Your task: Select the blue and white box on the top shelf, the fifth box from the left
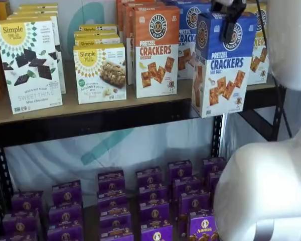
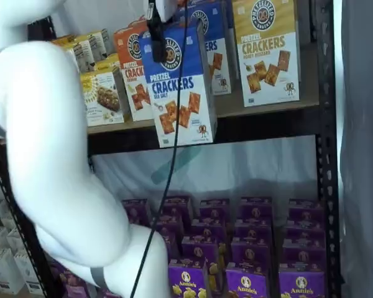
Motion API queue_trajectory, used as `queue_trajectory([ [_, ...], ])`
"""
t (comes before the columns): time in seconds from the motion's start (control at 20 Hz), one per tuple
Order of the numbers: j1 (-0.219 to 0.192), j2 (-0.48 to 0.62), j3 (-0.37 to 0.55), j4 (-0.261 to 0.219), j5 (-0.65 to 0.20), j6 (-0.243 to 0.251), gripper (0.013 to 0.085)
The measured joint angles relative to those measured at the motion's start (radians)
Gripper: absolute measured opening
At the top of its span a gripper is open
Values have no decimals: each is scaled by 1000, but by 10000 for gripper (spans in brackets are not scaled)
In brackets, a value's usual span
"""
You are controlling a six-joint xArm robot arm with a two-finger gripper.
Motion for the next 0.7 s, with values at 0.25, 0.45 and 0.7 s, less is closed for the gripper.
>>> queue_trajectory([
  [0.25, -33, -73, 84, 4, 2, -32, 610],
  [0.45, -65, -128, 154, 8, 2, -64, 610],
  [0.7, -89, -171, 217, 1, -5, -94, 610],
])
